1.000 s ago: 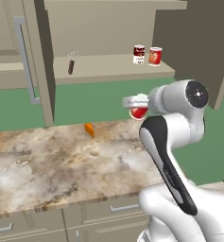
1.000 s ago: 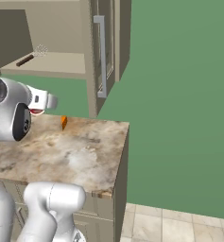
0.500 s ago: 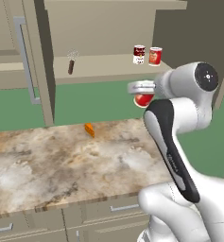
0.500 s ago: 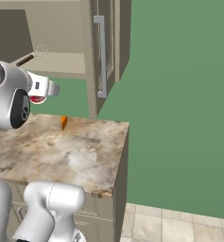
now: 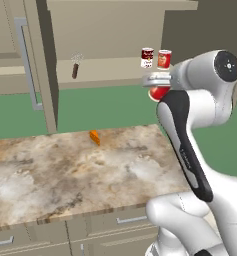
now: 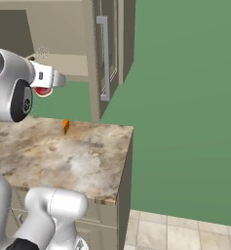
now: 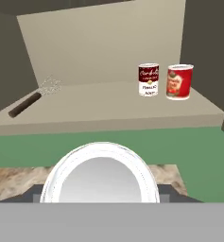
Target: Pick the cans from the counter and place them in their designated side in the cabinet.
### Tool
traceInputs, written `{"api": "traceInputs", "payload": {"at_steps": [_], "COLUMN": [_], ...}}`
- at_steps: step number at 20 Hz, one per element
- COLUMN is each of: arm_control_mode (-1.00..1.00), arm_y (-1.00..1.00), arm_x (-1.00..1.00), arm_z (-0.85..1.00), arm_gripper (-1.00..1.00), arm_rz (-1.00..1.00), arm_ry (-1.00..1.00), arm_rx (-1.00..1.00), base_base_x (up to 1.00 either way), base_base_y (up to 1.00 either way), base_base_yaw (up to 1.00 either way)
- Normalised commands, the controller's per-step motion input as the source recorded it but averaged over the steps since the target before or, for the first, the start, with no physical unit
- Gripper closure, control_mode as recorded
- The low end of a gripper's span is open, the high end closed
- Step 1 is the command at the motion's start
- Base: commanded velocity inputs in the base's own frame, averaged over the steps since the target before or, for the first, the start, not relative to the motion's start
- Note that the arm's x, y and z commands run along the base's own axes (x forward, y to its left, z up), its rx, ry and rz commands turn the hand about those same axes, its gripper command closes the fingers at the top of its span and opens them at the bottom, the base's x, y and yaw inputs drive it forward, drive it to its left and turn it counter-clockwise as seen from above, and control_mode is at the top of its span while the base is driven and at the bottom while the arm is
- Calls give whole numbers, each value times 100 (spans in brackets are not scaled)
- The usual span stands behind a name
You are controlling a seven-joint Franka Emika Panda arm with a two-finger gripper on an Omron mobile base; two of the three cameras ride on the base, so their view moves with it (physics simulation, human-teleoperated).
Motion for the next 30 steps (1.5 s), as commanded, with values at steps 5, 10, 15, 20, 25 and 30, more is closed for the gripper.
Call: {"api": "traceInputs", "payload": {"at_steps": [5, 10, 15, 20, 25, 30], "arm_control_mode": [-100, -100, -100, -100, -100, -100], "arm_y": [-16, -15, -10, -1, -2, -3], "arm_x": [23, 30, 30, 22, 21, 24], "arm_z": [26, 11, 0, 0, -1, 0], "arm_gripper": [100, 100, 100, 100, 100, 100], "arm_rz": [-3, -1, 0, 0, 0, 0], "arm_ry": [-1, -3, -5, -8, -8, -4], "arm_rx": [-2, -1, 0, 0, 0, 0], "base_base_x": [0, 0, 0, 0, 0, 0], "base_base_y": [0, 0, 0, 0, 0, 0], "base_base_yaw": [0, 0, 0, 0, 0, 0]}}
